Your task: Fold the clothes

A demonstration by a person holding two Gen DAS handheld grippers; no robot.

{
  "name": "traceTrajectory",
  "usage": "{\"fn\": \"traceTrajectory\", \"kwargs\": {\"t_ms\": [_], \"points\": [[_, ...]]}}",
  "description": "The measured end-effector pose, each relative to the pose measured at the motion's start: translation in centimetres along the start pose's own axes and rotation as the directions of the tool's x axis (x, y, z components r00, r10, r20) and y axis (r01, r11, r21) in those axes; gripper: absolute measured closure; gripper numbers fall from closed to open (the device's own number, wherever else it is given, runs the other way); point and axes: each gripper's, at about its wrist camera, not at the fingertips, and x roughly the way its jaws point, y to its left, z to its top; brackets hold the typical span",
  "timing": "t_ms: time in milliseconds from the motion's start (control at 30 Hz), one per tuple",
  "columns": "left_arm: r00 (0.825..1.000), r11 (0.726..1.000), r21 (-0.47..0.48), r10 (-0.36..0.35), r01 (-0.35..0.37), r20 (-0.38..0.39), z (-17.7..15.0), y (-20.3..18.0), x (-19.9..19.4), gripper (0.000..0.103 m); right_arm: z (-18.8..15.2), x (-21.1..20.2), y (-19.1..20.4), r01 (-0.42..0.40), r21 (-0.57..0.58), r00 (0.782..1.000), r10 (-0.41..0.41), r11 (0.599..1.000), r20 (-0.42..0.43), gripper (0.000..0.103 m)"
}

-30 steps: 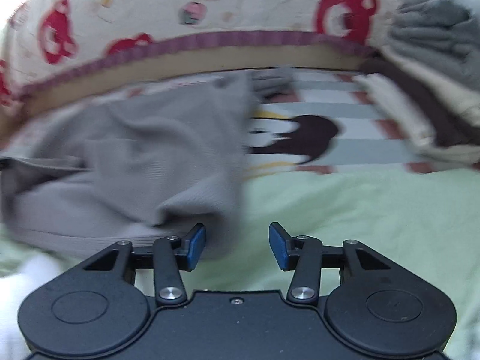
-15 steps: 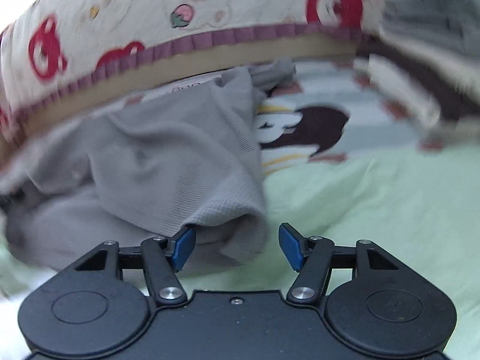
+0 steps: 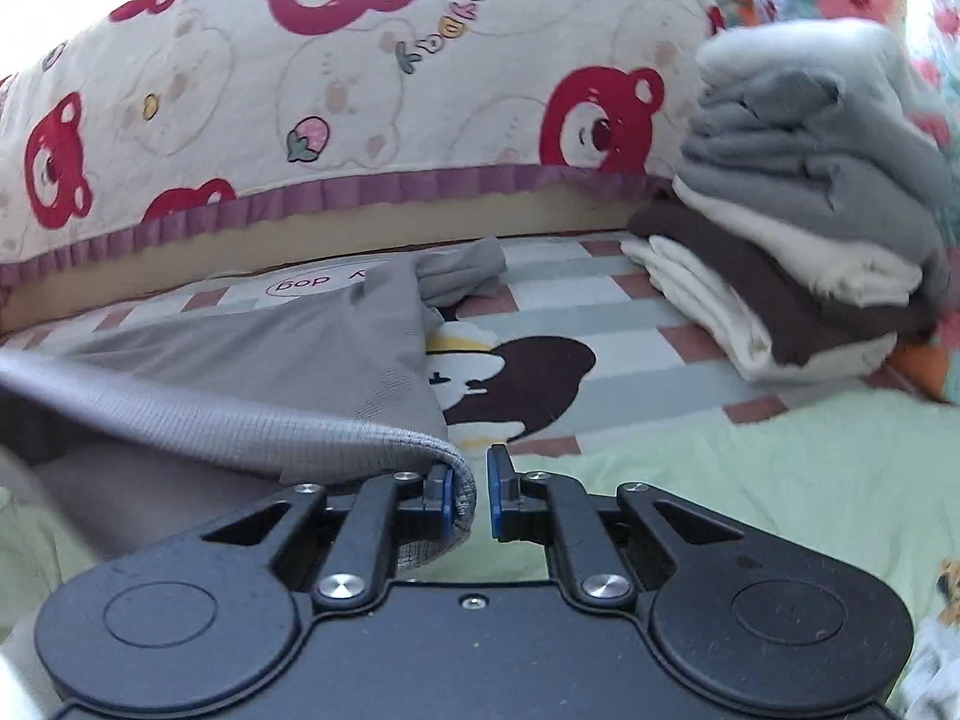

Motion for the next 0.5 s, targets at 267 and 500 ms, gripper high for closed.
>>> {"fn": "traceTrajectory", "kwargs": {"t_ms": [267, 500], "points": [[0.998, 0.999, -0.034, -0.016, 0.014, -0.056, -1.6, 0.2, 0.4, 0.097, -2.3, 2.6, 0.0, -0.084, 0.083, 0.992, 0.091, 0.993, -0.092, 0.064], [0.997, 1.000, -0.009, -0.006, 0.005, -0.078, -1.7, 0.0, 1.2, 0.094, -4.2, 3.1, 3.2, -0.165, -0.245, 0.984, 0.143, 0.955, -0.107, 0.055]]}}
